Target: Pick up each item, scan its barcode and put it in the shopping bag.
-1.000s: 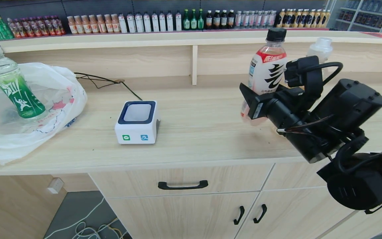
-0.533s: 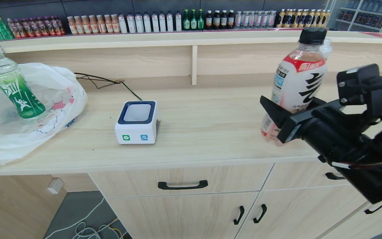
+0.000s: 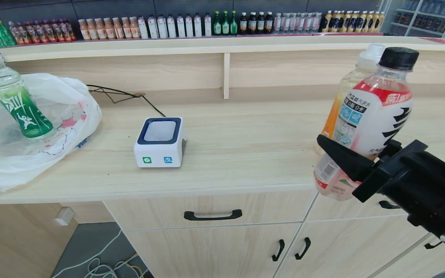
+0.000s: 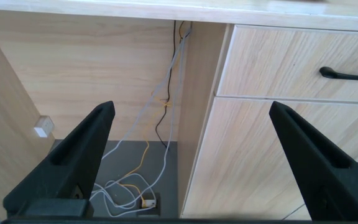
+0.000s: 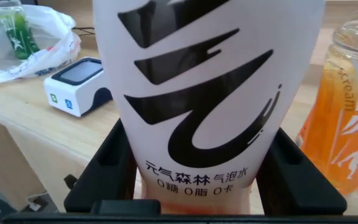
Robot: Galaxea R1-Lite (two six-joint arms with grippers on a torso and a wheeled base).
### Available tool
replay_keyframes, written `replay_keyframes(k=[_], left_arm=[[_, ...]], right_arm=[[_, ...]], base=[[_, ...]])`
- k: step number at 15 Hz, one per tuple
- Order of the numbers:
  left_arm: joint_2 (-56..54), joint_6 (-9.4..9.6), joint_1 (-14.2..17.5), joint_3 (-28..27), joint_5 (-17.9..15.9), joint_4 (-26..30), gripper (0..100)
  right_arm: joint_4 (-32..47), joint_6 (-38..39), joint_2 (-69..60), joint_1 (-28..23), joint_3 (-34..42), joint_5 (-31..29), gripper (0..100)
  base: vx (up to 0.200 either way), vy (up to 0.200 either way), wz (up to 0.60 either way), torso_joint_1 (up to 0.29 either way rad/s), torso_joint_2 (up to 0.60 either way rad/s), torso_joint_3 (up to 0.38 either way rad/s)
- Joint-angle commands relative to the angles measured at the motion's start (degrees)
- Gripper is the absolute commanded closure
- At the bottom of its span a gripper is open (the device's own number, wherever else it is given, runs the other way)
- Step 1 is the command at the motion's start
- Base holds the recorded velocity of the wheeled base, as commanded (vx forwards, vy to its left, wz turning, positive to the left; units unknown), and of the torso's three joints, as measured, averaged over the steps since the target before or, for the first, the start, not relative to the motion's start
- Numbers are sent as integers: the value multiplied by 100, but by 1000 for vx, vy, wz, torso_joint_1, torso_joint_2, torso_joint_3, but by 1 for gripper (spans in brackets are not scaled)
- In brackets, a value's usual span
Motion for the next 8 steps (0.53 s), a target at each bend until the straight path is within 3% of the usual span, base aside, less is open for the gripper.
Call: replay_keyframes(k=[1, 5, 8], left_arm=[[-2, 0, 2, 0, 0, -2, 0], [-2, 0, 2, 0, 0, -2, 0], [-2, 0, 2, 0, 0, -2, 0]], right_arm=[[-4, 355, 3, -3, 44, 381, 100], [-57, 1532, 126, -39, 123, 794, 100], [-189, 1691, 310, -30, 35, 1295, 100]], base=[[0, 0, 0, 0, 0, 0], [0, 0, 0, 0, 0, 0], [0, 0, 0, 0, 0, 0]])
